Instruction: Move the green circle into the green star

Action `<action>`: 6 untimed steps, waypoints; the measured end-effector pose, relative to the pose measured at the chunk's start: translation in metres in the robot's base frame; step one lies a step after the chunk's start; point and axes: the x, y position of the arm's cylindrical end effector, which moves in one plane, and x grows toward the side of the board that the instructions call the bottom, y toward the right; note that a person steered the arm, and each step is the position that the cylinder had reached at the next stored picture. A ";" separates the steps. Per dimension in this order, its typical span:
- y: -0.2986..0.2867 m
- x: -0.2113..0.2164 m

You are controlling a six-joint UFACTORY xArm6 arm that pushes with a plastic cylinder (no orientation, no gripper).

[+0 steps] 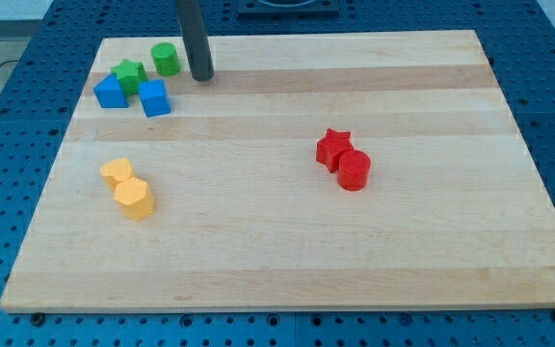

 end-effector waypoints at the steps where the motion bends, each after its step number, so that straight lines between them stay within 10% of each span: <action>1: -0.002 -0.028; 4: -0.088 -0.031; 6: 0.002 -0.013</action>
